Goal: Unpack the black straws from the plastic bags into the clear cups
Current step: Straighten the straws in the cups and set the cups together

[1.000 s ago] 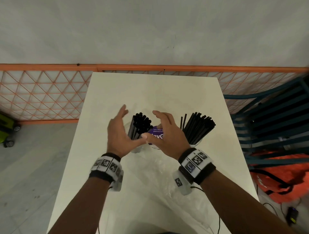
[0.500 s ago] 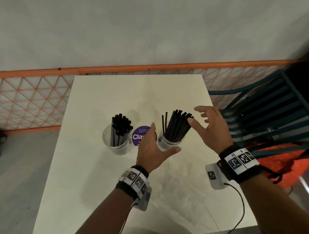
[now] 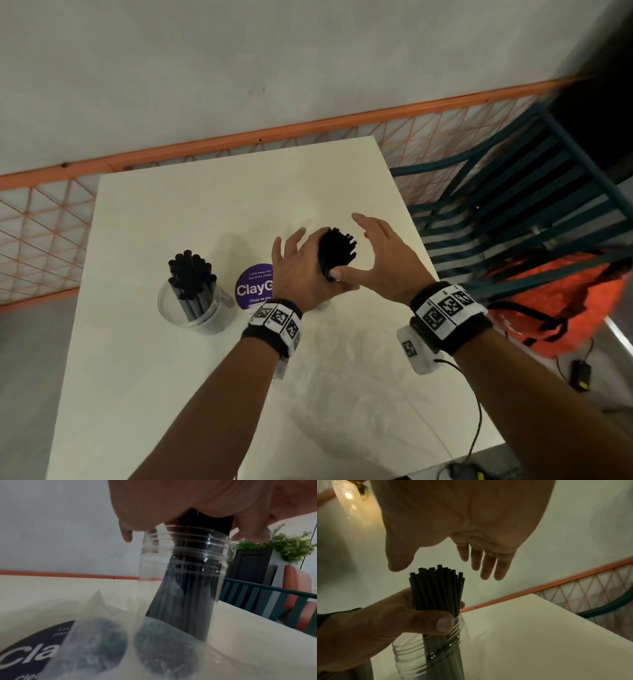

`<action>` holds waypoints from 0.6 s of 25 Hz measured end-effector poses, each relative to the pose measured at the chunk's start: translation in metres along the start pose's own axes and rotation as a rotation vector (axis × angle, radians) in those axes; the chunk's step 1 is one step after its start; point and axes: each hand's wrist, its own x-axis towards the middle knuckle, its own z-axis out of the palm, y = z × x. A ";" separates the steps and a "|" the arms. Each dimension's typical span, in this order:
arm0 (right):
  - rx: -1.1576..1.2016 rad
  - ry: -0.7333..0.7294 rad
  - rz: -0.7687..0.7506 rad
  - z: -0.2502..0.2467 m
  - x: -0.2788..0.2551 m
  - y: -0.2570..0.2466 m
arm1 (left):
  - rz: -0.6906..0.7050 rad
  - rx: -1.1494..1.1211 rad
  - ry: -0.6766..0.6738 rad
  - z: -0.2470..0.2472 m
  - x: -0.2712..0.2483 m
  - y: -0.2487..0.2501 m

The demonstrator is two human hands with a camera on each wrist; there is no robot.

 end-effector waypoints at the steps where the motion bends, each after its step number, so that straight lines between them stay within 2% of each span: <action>1: -0.010 0.012 -0.038 -0.001 0.002 -0.004 | 0.017 0.014 0.010 0.001 -0.001 0.001; 4: -0.031 0.063 -0.129 -0.001 0.007 -0.020 | 0.077 0.057 0.055 0.006 -0.003 0.003; 7: -0.105 0.043 -0.129 0.015 0.010 -0.027 | 0.107 0.054 0.109 0.012 -0.004 0.004; 9: -0.118 0.015 -0.072 0.030 0.010 -0.023 | 0.068 0.068 0.082 0.012 -0.002 0.007; 12: 0.008 0.036 -0.019 0.040 0.010 -0.013 | 0.060 0.091 0.034 0.008 0.000 0.010; 15: -0.050 0.041 -0.004 0.037 0.012 -0.008 | 0.033 0.035 0.002 0.005 0.002 0.009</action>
